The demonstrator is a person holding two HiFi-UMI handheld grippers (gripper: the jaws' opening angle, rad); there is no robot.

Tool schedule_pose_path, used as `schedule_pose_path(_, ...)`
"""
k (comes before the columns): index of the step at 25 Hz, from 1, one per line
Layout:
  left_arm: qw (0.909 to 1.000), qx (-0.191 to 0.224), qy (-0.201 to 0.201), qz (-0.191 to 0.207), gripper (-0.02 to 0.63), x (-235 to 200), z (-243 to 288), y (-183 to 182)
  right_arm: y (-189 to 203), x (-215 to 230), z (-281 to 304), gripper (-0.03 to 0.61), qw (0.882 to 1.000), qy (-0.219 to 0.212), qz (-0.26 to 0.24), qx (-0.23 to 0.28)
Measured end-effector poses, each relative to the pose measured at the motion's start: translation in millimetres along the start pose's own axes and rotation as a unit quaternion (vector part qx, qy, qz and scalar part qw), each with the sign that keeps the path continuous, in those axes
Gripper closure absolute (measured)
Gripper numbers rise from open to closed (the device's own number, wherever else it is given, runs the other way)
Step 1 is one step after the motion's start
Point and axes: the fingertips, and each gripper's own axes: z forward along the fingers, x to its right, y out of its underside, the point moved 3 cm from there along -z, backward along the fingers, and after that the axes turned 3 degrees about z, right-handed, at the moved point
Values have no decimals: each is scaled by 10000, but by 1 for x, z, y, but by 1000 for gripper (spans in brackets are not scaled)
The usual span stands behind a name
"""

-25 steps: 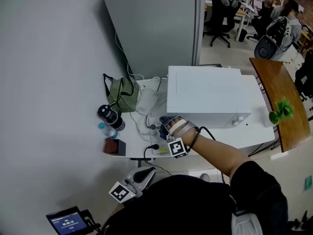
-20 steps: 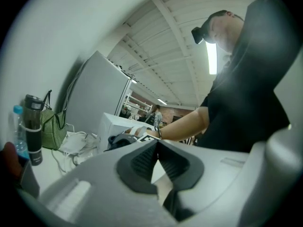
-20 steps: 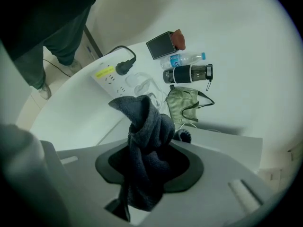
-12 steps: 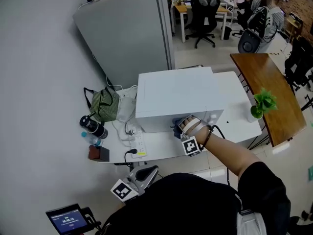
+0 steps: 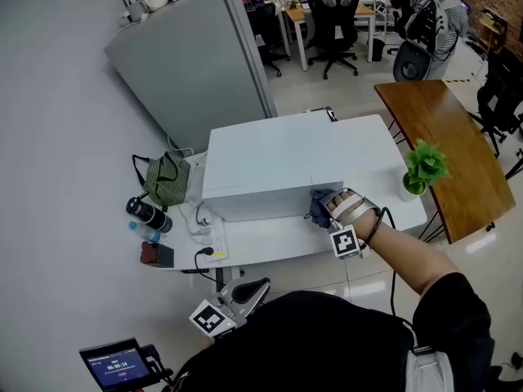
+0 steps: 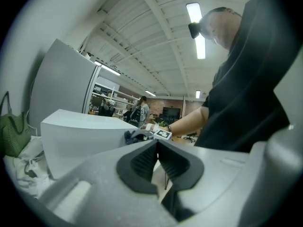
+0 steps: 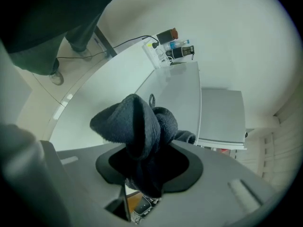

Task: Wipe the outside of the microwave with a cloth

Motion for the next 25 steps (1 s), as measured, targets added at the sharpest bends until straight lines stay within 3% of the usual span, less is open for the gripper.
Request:
schedule_pose_path(5, 9999, 119, -24, 93, 609, -14, -25, -2, 32, -18, -5, 466, 9976, -383, 38, -579)
schedule_pose_path(10, 9994, 312, -91, 111, 609, -40, -76, -9, 39, -17, -5, 488, 9883, -796, 120, -1297)
schedule_pose_path(13, 9991, 409, -108, 41, 609, -54, -105, -7, 26, -9, -9, 499, 9806, -1024, 628, -1551)
schedule_pose_path(15, 9988, 474, -73, 7, 609, -61, -121, -3, -8, -9, -8, 500, 9684, -1373, 1545, -1396)
schedule_pose_path(16, 9987, 514, -73, -18, 609, -65, -130, 0, -33, -13, -5, 500, 9532, -1692, 2193, -1212)
schedule_pose_path(17, 9984, 559, -88, -53, 609, -69, -139, 3, -61, -18, 1, 500, 9303, -2063, 2865, -992)
schedule_pose_path(19, 9977, 645, -152, -161, 609, -78, -159, 6, -119, -22, 19, 500, 8750, -2682, 3985, -602)
schedule_pose_path(23, 9960, 699, -329, -439, 609, -88, -197, 20, -214, -6, 85, 500, 7633, -3056, 5690, -157)
schedule_pose_path(25, 9949, 708, -477, -537, 609, -93, -216, 27, -250, -3, 118, 500, 7065, -3265, 6278, -72)
